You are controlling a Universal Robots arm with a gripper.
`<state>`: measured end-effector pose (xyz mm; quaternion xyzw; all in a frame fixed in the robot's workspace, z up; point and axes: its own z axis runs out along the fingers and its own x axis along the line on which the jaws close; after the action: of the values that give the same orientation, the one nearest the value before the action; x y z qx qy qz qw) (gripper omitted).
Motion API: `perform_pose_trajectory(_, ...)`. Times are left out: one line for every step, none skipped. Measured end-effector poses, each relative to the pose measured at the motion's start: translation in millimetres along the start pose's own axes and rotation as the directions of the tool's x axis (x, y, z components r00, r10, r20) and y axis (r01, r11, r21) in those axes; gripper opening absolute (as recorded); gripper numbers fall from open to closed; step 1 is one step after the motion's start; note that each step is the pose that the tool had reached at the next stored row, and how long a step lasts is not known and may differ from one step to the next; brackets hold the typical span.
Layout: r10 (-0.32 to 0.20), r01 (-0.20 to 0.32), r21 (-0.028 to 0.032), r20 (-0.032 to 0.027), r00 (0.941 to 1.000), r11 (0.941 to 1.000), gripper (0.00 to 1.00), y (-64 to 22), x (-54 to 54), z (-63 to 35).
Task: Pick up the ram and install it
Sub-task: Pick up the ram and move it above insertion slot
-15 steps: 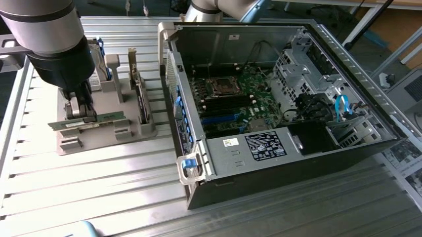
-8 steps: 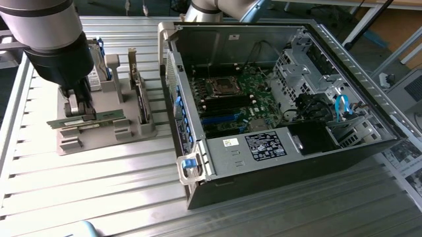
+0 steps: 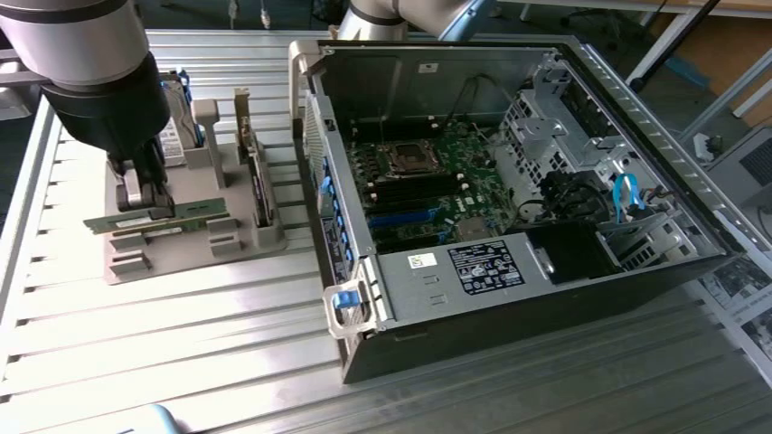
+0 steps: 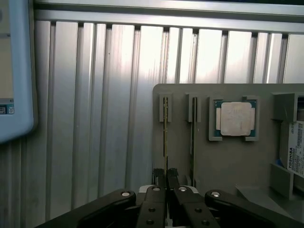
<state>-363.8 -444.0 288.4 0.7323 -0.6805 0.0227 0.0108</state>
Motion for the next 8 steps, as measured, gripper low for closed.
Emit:
perform_pose_trajectory(0.000,0.000,0.0000,0.0000,1.0000,1.0000,0.13,0.0,0.0,-0.6)
perform_pose_trajectory(0.000,0.000,0.0001,0.0001,1.0000,1.0000,0.13,0.0,0.0,-1.3)
perform_pose_trajectory(0.000,0.000,0.0002,0.0001,1.0000,1.0000,0.13,0.0,0.1,-1.8)
perform_pose_trajectory(0.000,0.000,0.0000,0.0000,1.0000,1.0000,0.13,-0.1,0.1,-2.7)
perform_pose_trajectory(0.000,0.000,0.0000,0.0000,1.0000,1.0000,0.13,-0.1,0.2,-3.7)
perform_pose_trajectory(0.000,0.000,0.0001,0.0000,1.0000,1.0000,0.13,-0.1,0.2,-4.7)
perform_pose_trajectory(0.000,0.000,0.0001,0.0001,1.0000,1.0000,0.13,-0.1,0.3,-5.6)
perform_pose_trajectory(0.000,0.000,0.0001,0.0000,1.0000,1.0000,0.13,-0.1,0.3,-6.7)
